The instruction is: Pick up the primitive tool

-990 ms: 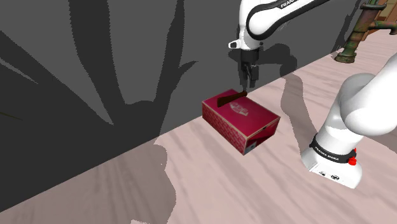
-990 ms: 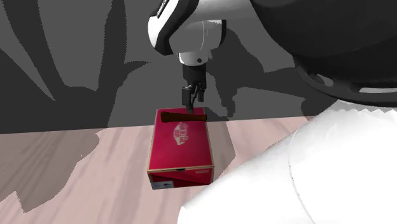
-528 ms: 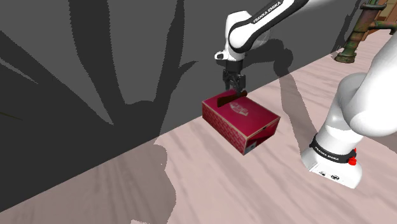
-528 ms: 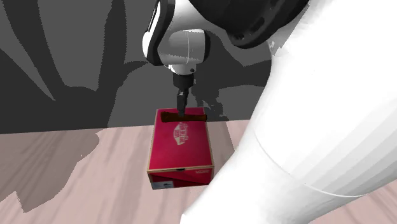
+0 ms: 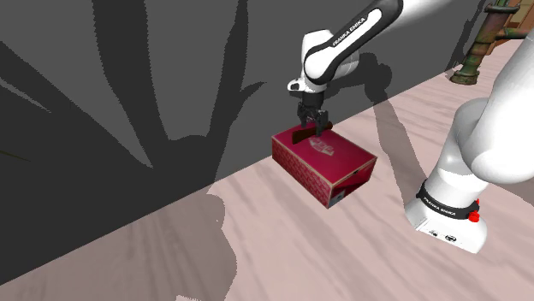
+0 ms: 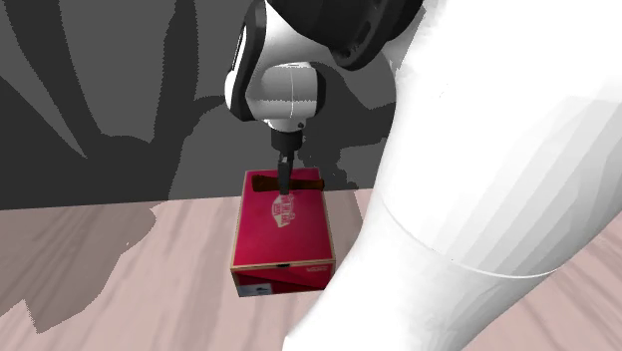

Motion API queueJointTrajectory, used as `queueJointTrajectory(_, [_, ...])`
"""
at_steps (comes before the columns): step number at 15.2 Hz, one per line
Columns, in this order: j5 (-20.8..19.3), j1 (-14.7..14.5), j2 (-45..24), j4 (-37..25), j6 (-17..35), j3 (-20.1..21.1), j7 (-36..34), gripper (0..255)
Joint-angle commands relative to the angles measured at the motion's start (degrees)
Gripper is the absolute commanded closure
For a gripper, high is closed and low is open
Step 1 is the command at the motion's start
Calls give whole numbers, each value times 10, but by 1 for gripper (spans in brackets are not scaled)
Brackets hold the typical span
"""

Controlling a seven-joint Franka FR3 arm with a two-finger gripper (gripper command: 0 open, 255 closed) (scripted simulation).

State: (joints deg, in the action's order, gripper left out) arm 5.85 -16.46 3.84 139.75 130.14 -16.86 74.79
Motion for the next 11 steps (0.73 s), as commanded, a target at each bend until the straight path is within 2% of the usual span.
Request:
queueJointTrajectory(1, [1, 0, -1, 2, 3, 0, 1, 255])
queueJointTrajectory(11, [-2, 0, 4, -1, -4, 0, -2, 255])
